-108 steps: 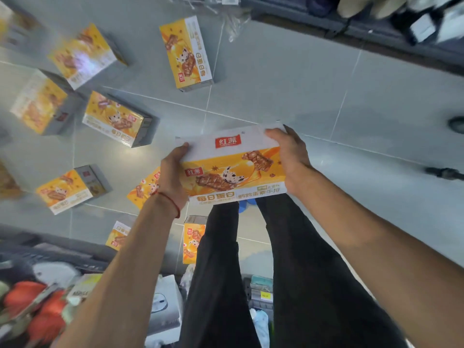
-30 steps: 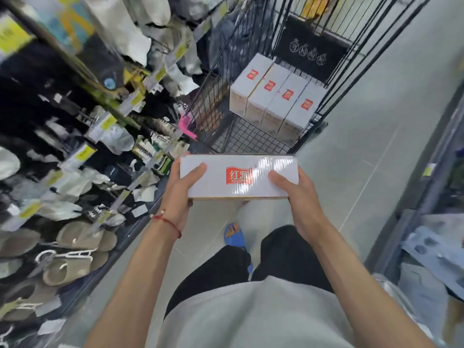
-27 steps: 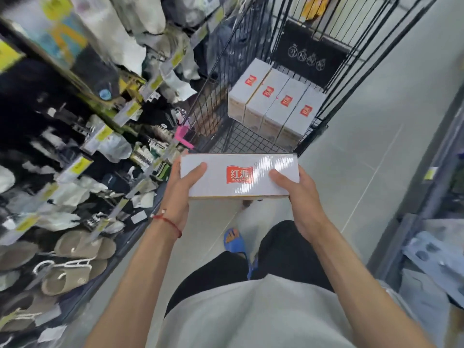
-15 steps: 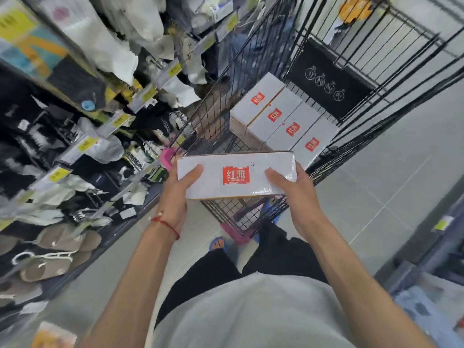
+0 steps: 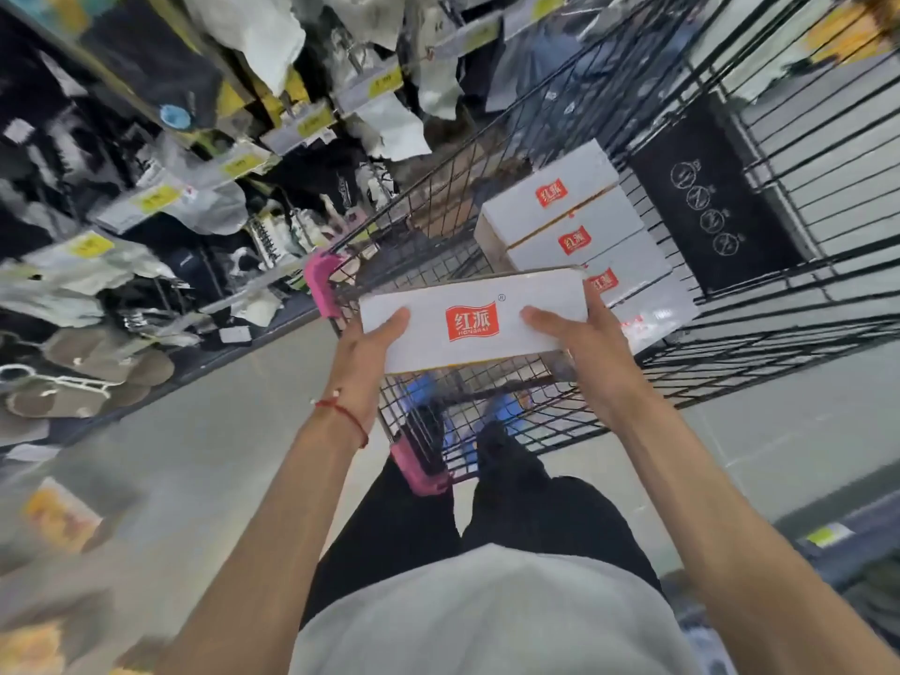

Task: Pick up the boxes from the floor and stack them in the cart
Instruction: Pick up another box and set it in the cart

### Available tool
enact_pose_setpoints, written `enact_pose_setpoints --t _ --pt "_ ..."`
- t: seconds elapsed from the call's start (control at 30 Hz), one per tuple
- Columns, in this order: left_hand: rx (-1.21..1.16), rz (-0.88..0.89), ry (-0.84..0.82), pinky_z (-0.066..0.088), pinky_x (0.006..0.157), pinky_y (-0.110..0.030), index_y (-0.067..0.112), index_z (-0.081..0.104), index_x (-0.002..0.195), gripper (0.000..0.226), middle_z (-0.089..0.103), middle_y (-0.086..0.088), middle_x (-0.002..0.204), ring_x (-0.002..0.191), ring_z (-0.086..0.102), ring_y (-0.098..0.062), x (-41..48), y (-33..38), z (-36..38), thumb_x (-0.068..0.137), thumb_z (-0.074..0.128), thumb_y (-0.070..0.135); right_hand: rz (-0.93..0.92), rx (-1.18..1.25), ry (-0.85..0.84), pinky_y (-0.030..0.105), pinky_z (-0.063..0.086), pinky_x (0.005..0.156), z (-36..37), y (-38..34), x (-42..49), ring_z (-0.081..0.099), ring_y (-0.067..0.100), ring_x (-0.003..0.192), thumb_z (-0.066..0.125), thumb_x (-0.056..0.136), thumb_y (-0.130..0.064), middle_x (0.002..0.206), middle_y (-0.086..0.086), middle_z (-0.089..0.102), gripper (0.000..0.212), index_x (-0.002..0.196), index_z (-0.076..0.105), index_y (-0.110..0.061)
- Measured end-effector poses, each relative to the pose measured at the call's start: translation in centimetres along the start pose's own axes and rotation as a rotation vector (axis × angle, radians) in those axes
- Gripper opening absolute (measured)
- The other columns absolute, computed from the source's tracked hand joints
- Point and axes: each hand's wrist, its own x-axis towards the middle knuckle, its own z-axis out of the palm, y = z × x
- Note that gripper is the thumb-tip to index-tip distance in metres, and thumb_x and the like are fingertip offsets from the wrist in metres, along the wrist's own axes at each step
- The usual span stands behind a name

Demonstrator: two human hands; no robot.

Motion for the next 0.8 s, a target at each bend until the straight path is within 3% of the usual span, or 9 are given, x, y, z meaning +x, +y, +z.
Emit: enact_pose_setpoints --t 0.1,0.2,0.27,0.37,0.47,0.6,0.7,0.8 --pt "-0.034 -0.041 0.038 0.052 0.101 -0.037 0.018 0.067 0.111 0.017 0.075 0.001 0.109 0.105 0.070 -0.020 1.9 -0.7 0.2 0.094 0.067 0.021 0.021 -0.037 -0.014 0.040 0.056 0.101 0.3 -0.3 2.2 0.068 0.016 0.116 0.076 0.092 -0.018 0.114 -0.010 0.076 0.035 0.117 0.064 -0.038" --pt "-0.041 -0.056 0.071 0.050 0.102 -0.034 0.020 0.067 0.105 0.011 0.076 0.008 0.102 0.104 0.069 -0.016 4.0 -1.5 -0.1 0.094 0.067 0.021 0.032 -0.052 -0.027 0.047 0.054 0.106 1.0 0.2 5.1 0.069 0.022 0.117 0.079 0.090 -0.013 0.120 -0.001 0.075 0.043 0.128 0.064 -0.025" --pt "-0.037 -0.069 0.092 0.047 0.107 -0.038 0.021 0.068 0.112 0.026 0.076 0.009 0.106 0.108 0.069 -0.015 5.5 -1.7 -0.6 0.088 0.073 0.029 0.030 -0.066 -0.022 0.049 0.054 0.106 1.7 0.7 7.1 0.069 0.023 0.118 0.081 0.087 -0.013 0.122 0.001 0.075 0.050 0.133 0.062 -0.021" --pt "-0.038 -0.088 0.133 0.042 0.111 -0.050 0.016 0.059 0.133 0.080 0.070 0.002 0.124 0.119 0.064 -0.023 7.6 -2.1 -1.2 0.065 0.085 0.050 0.012 -0.087 -0.029 0.050 0.054 0.105 2.9 1.3 9.6 0.067 0.027 0.122 0.084 0.080 -0.019 0.126 0.005 0.073 0.058 0.134 0.062 -0.020" --pt "-0.045 -0.105 0.172 0.042 0.111 -0.049 0.009 0.057 0.135 0.066 0.068 -0.003 0.125 0.115 0.065 -0.020 9.7 -2.5 -1.9 0.078 0.079 0.036 -0.006 -0.121 -0.008 0.051 0.055 0.103 4.1 1.8 12.0 0.066 0.029 0.123 0.085 0.078 -0.018 0.128 0.008 0.072 0.061 0.135 0.063 -0.016" --pt "0.012 -0.151 0.196 0.040 0.114 -0.044 0.013 0.046 0.146 0.093 0.057 -0.003 0.142 0.126 0.058 -0.021 12.4 -3.0 -1.7 0.068 0.076 0.052 -0.037 -0.204 0.090 0.050 0.059 0.098 5.6 2.6 15.3 0.070 0.029 0.116 0.086 0.078 -0.012 0.122 0.008 0.075 0.056 0.130 0.067 -0.013" --pt "0.047 -0.179 0.268 0.032 0.115 -0.035 0.015 0.038 0.152 0.075 0.049 0.005 0.142 0.129 0.049 -0.016 14.4 -3.3 -1.0 0.088 0.069 0.039 -0.068 -0.291 0.178 0.049 0.062 0.091 6.6 3.3 17.6 0.073 0.026 0.109 0.087 0.067 -0.025 0.115 0.003 0.077 0.058 0.123 0.070 -0.023" --pt "0.078 -0.207 0.304 0.034 0.116 -0.038 0.019 0.034 0.154 0.068 0.044 -0.001 0.151 0.137 0.045 -0.022 16.8 -4.6 -0.7 0.094 0.063 0.034 -0.109 -0.371 0.200 0.048 0.062 0.091 7.3 4.3 19.7 0.072 0.021 0.111 0.086 0.067 -0.033 0.117 -0.002 0.076 0.061 0.126 0.067 -0.025"
